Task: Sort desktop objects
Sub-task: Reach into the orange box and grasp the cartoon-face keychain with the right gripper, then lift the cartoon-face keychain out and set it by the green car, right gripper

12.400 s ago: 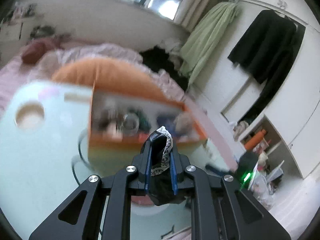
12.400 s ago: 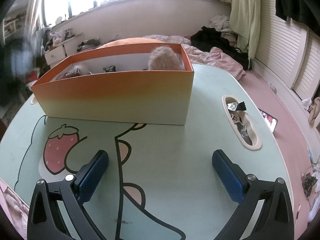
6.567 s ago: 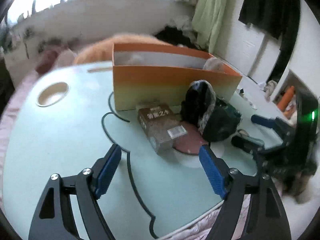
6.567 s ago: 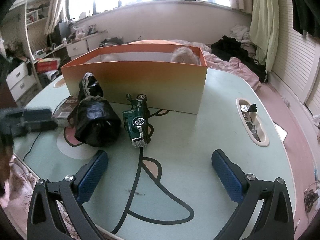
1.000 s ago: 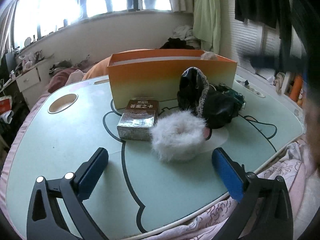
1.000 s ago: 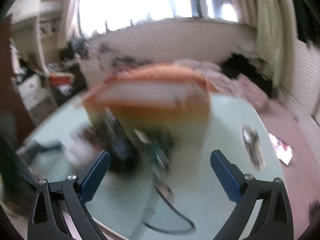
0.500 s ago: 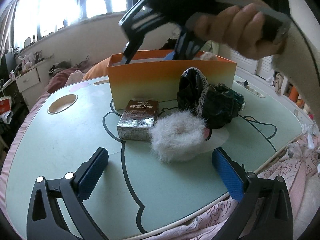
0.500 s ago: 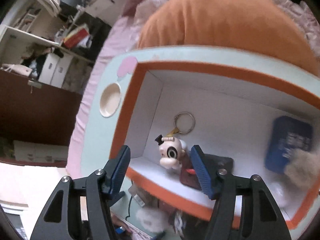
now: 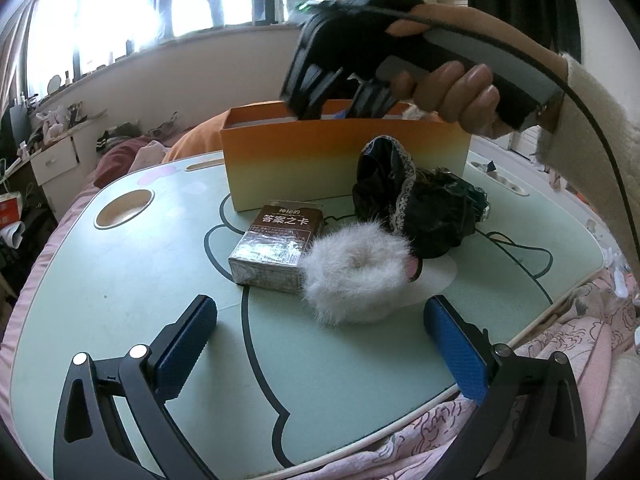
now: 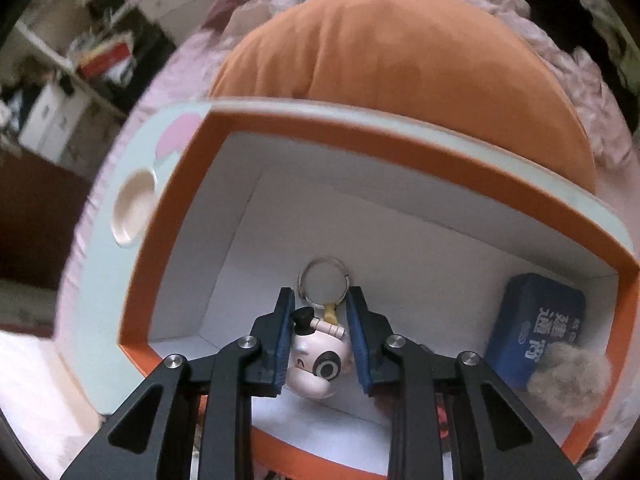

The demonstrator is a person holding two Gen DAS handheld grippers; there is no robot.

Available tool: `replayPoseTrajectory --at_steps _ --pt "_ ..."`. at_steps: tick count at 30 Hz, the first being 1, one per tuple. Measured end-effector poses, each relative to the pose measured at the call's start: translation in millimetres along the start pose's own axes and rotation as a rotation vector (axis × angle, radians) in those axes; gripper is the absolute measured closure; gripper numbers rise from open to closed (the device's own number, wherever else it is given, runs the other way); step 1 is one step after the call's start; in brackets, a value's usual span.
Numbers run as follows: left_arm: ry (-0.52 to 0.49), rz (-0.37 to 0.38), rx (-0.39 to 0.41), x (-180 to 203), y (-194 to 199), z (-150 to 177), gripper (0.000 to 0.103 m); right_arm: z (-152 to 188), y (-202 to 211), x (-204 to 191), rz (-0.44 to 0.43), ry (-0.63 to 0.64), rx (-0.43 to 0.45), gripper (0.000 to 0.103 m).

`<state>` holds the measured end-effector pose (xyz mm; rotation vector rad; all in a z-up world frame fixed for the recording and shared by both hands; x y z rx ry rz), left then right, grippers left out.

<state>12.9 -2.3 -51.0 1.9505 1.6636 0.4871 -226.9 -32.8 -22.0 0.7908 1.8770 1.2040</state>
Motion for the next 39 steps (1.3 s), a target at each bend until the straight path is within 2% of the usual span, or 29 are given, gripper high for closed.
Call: replayPoseTrajectory --at_steps 3,6,9,11,13,17,20,23,25,27,28,31,37,38,39 --pt "0.001 0.0 0.0 0 0 0 0.0 -5 23 10 -0.039 -0.033 0.053 0.078" --pt "0.0 -0.001 0.0 0 0 0 0.0 -1 60 11 -0.088 -0.039 0.143 0.078" --pt "0.0 0.0 0.0 0 0 0 0.0 22 102 6 -0.174 -0.014 0.249 0.078" --pt "0.0 0.0 0.0 0 0 0 0.0 43 115 -5 -0.226 0.003 0.284 0.078" --pt "-0.001 0.0 -0.001 0 0 -1 0.0 73 119 0 -0.241 0.01 0.304 0.078" --pt "0.0 -0.001 -0.001 0 0 0 0.0 101 99 14 -0.192 0.016 0.267 0.078" --pt "-0.001 0.001 -0.001 0 0 0 0.0 112 67 21 -0.148 0.019 0.23 0.078" --pt "-0.001 0.001 -0.001 0 0 0 0.0 113 61 22 -0.109 0.045 0.269 0.078" --pt "-0.001 0.001 0.0 0 0 -1 0.0 117 71 23 -0.111 0.06 0.331 0.069" --pt "-0.001 0.001 0.0 0 0 0 0.0 127 84 24 -0.157 0.067 0.398 0.035" --pt "-0.001 0.001 0.0 0 0 -1 0.0 136 92 26 -0.169 0.066 0.436 0.03" --pt "-0.001 0.001 0.0 0 0 0 0.0 168 99 29 -0.091 0.091 0.495 0.028" --pt "-0.002 0.0 0.001 0 0 -1 0.0 221 74 46 0.115 0.096 0.513 0.028" --pt "-0.003 0.0 -0.001 0 -1 -1 0.0 224 61 50 0.147 0.096 0.493 0.027" --pt "-0.005 -0.003 0.001 0 -1 -1 0.0 225 55 52 0.173 0.102 0.5 0.02"
Point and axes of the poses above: each gripper's, at about its wrist camera, not at the fingertips, and y roughly against the way its jaws point, x to its right, z to its underside, the point moved 6 cm from there along -y, roughly the way its jaws point, and after that the axes turned 4 degrees about -y, right-handed, at the moved point
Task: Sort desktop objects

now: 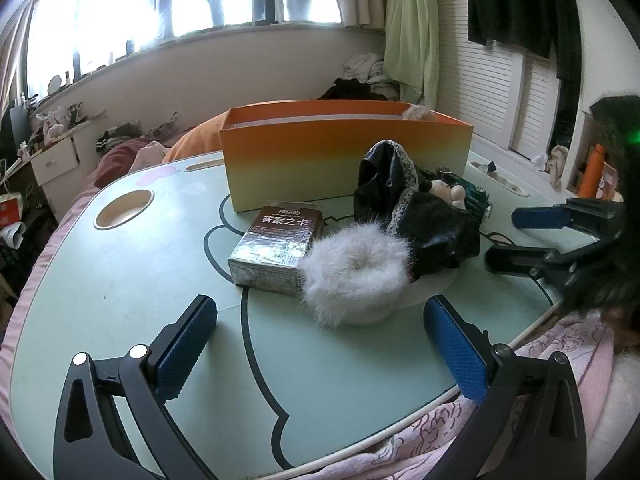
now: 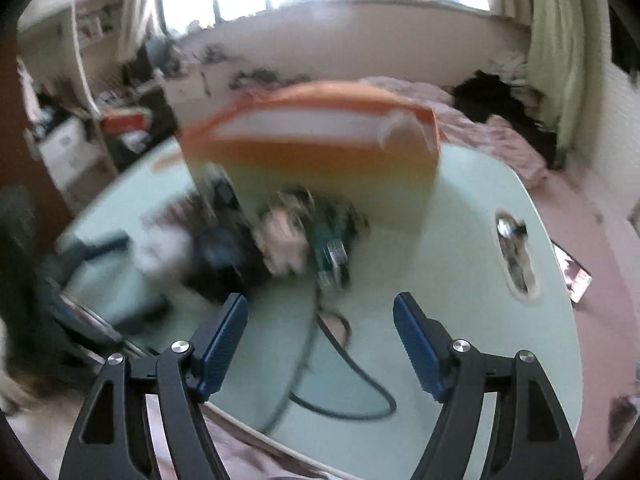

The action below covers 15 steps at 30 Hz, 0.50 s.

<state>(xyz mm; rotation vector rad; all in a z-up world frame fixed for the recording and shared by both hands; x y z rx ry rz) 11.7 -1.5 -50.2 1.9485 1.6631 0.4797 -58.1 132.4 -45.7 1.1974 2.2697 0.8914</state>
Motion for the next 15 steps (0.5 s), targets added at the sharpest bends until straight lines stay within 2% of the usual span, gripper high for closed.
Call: replayPoseTrajectory --at_steps 1,2,3,11,13,15 --pt "0.0 0.0 0.0 0 0 0 0.0 1 -1 0 0.045 0.011 0.046 0.014" --pt "0.001 0.001 0.0 -1 0 0 0.0 1 -4 2 0.056 -0.006 0.061 0.002" --pt "0.002 0.003 0.0 -1 0 0 0.0 1 -7 4 0.035 -0.021 0.057 0.0" --pt "0.003 0.008 -0.016 -5 6 -5 0.001 3 -9 11 0.027 -0.025 0.073 0.0" --pt "0.0 -0.005 -0.04 -12 17 -25 0.0 3 -9 11 0.026 -0.025 0.073 0.0" --pt "-0.001 -0.065 -0.056 -19 28 -47 0.0 3 -8 10 0.026 -0.025 0.074 0.0"
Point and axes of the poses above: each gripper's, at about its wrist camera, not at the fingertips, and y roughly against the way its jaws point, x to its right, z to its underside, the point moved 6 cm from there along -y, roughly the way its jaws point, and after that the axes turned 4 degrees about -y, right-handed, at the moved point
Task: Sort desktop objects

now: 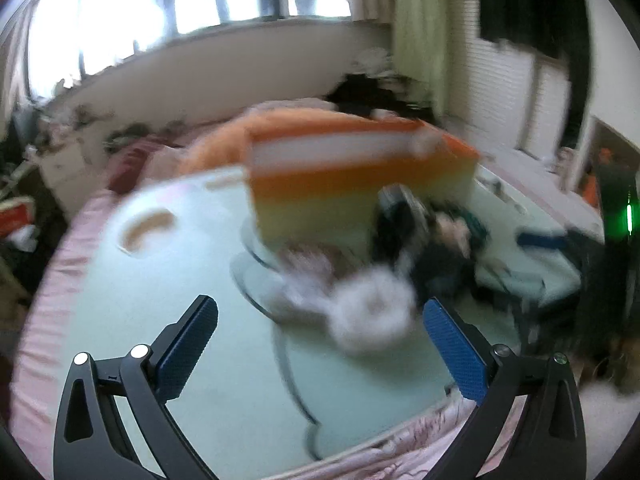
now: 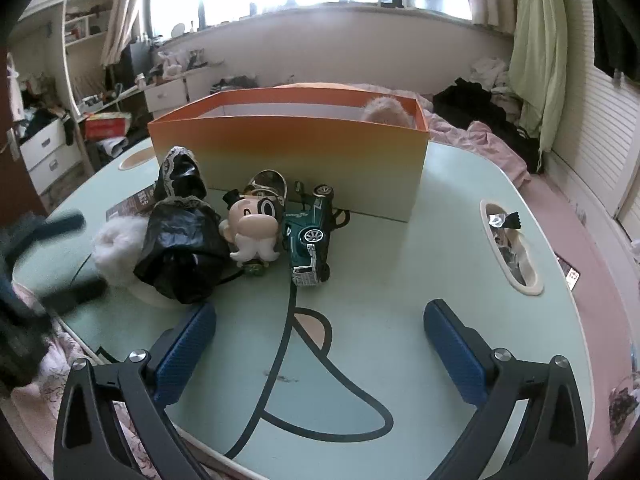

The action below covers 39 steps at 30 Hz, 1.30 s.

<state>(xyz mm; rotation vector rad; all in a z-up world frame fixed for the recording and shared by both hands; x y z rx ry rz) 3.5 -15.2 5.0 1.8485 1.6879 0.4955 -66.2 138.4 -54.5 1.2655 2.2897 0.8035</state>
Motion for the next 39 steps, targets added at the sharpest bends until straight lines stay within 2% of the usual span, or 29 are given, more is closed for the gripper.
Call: replayPoseTrajectory --at_steps 1,4,6,7,9,11,13,15,18,20,22,28,34,36,39 --pt "0.004 -0.028 0.005 -6 10 -16 0.0 0 -1 1 -0.001 0.0 0.002 0.0" --pt "0.073 -0.004 0.092 -15 28 -60 0.0 3 1 0 0.0 0.002 0.005 0.0" --pt "0.134 -0.004 0.076 -20 22 -73 0.0 3 1 -1 -0.001 0.002 0.005 0.0" --pt "0.201 0.033 0.026 -22 8 -82 0.0 3 1 -1 -0.001 0.002 0.005 0.0" --pt "0.267 0.114 -0.042 -23 -11 -89 0.0 3 1 -1 0.0 0.002 0.005 0.0" --pt "0.356 0.224 -0.123 -22 -39 -93 0.0 3 3 -2 -0.001 0.002 0.006 0.0" --pt "0.428 0.248 -0.196 -22 -66 -91 0.0 3 6 -4 -0.003 0.002 0.009 0.0" --pt "0.459 0.24 -0.232 -21 -85 -88 0.001 1 7 -5 -0.003 0.003 0.01 0.0" --pt "0.454 0.177 -0.234 -23 -100 -86 0.005 1 7 -5 -0.003 0.003 0.01 0.0" --pt "0.4 0.094 -0.233 -22 -106 -84 0.01 1 7 -5 -0.003 0.003 0.01 0.0" --pt "0.383 0.073 -0.21 -24 -106 -84 0.01 1 7 -5 -0.003 0.003 0.01 0.0" --pt "0.347 0.048 -0.198 -20 -99 -85 0.011 1 7 -5 -0.003 0.004 0.011 0.0" --pt "0.337 0.072 -0.225 -23 -102 -91 0.011 2 8 -5 -0.003 0.004 0.011 0.0" --pt "0.347 0.077 -0.199 -30 -97 -104 0.011 2 8 -5 -0.003 0.004 0.011 0.0" --pt "0.326 0.021 -0.123 -45 -86 -130 0.011 1 8 -5 -0.003 0.004 0.011 0.0"
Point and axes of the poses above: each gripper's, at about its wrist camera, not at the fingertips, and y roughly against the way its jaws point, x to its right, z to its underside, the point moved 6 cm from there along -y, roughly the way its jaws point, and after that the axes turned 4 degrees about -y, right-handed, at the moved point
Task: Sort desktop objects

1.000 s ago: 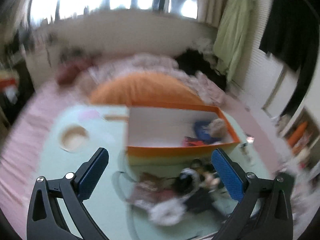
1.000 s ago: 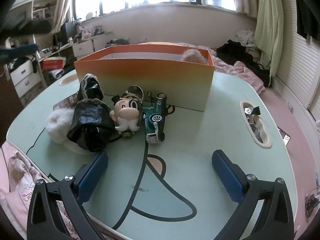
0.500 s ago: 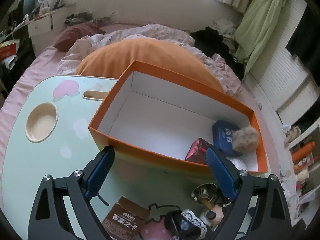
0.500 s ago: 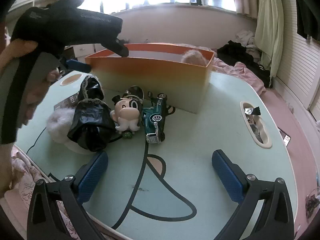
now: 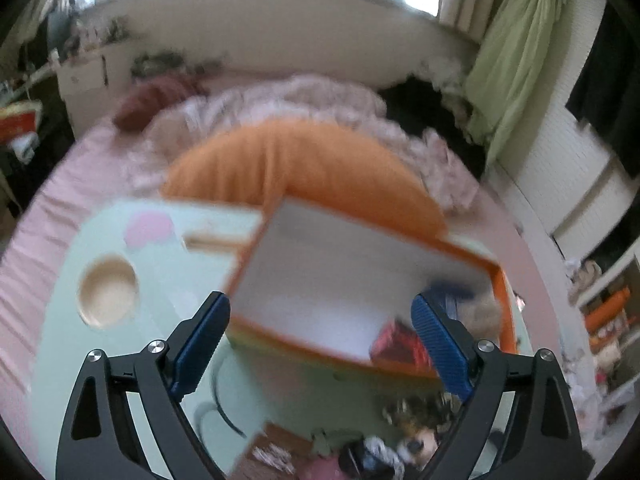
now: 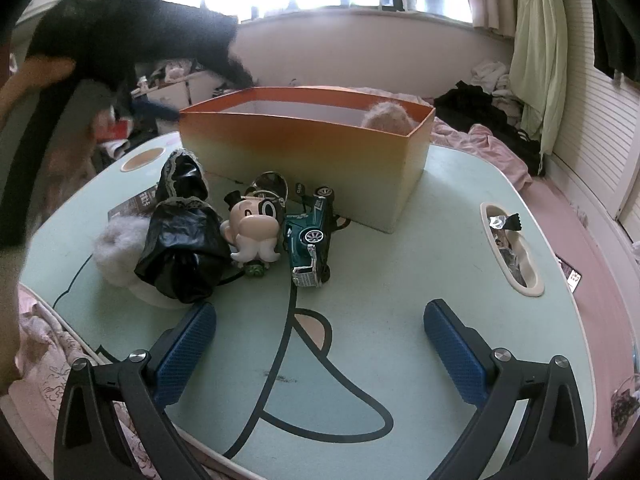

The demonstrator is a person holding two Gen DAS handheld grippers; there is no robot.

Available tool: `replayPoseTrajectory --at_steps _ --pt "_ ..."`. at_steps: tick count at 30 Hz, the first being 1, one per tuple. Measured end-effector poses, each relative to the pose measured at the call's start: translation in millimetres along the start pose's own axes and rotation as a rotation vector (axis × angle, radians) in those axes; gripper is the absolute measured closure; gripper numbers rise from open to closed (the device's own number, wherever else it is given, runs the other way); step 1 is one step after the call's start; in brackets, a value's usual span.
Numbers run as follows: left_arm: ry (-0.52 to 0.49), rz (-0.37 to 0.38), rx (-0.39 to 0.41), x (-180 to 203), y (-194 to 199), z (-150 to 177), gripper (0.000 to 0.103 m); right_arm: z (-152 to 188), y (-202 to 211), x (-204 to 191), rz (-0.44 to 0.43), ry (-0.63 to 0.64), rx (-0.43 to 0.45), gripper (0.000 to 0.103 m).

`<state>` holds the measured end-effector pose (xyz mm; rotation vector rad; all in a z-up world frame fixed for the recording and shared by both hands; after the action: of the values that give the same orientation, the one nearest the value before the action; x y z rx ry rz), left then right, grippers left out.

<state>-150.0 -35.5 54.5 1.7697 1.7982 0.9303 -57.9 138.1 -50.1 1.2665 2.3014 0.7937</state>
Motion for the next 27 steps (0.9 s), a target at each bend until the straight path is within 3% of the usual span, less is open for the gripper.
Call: replayPoseTrajectory --at_steps 2,3,4,6,8,11,13,15,18,21,23,27 --pt "-0.067 -0.03 -0.071 2 -17 -4 0.011 0 0 0 -0.001 0.0 0.0 0.0" --pt "-0.096 -0.039 -0.144 2 -30 2 0.011 0 0 -1 -0.002 -0.001 -0.001 0.0" --pt "-0.146 -0.088 -0.116 3 -30 3 0.016 -1 2 -2 -0.007 -0.002 -0.003 0.001" --pt "-0.217 -0.159 -0.13 4 -29 16 0.021 -11 14 0 -0.047 -0.024 0.032 0.019" --pt "-0.235 -0.149 -0.112 7 -19 28 0.022 -35 30 6 -0.056 -0.039 0.099 0.027" --pt "-0.212 -0.123 -0.105 6 -12 40 0.022 -91 48 17 0.005 -0.025 0.199 0.027" --pt "-0.168 -0.092 -0.119 3 -10 45 0.022 -126 35 21 0.035 0.002 0.141 0.033" --pt "-0.16 -0.077 -0.11 3 -10 45 0.022 -149 10 27 0.005 -0.025 0.015 0.051" --pt "-0.123 -0.034 -0.113 -1 -10 45 0.022 -167 -29 31 -0.059 -0.086 -0.155 0.059" --pt "-0.08 0.015 -0.08 -5 4 49 0.022 -173 -48 26 -0.054 -0.076 -0.225 0.071" --pt "-0.044 0.032 -0.033 -9 19 50 0.022 -177 -55 21 -0.018 -0.029 -0.242 0.071" --pt "-0.024 0.04 -0.006 -13 32 51 0.022 -161 -83 25 0.141 0.036 -0.34 0.073"
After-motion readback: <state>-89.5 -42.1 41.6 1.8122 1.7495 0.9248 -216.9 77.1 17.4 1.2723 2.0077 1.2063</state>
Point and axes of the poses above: each gripper's, at about its wrist camera, not at the fingertips, and y roughly against the way its jaws point, x to its right, z to its underside, the point moved 6 cm from there along -y, roughly the way its jaws point, and after that the axes turned 4 degrees about -y, right-handed, at the moved point
